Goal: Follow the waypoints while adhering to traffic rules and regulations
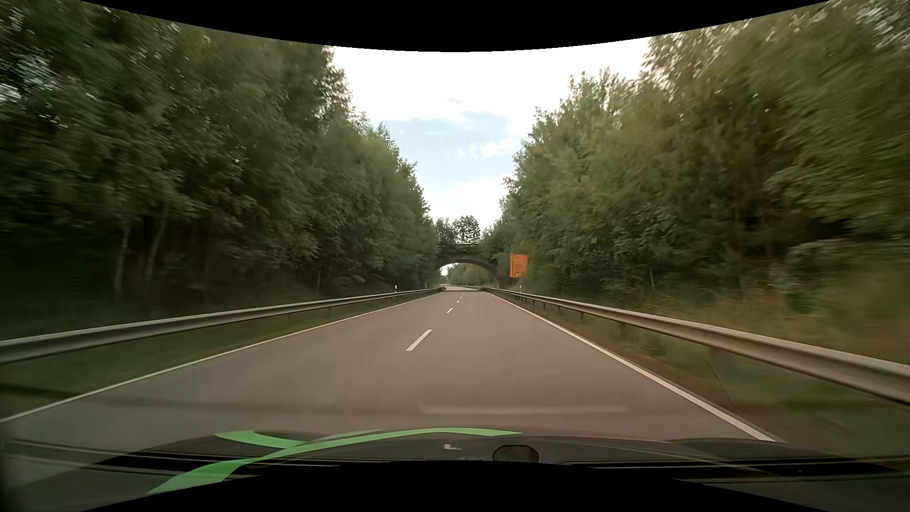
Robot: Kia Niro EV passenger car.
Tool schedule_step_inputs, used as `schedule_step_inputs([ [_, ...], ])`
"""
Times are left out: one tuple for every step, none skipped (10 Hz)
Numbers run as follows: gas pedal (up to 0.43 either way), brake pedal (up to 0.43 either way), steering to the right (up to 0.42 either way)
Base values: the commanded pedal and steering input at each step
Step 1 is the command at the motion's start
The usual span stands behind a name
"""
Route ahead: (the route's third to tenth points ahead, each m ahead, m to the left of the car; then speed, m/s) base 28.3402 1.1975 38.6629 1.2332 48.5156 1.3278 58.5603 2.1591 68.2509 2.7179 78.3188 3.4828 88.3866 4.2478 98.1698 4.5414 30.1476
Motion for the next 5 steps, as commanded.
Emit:
schedule_step_inputs([
  [0.370, 0.000, -0.006],
  [0.370, 0.000, -0.005],
  [0.358, 0.000, -0.004],
  [0.358, 0.000, -0.004],
  [0.370, 0.000, -0.004],
])
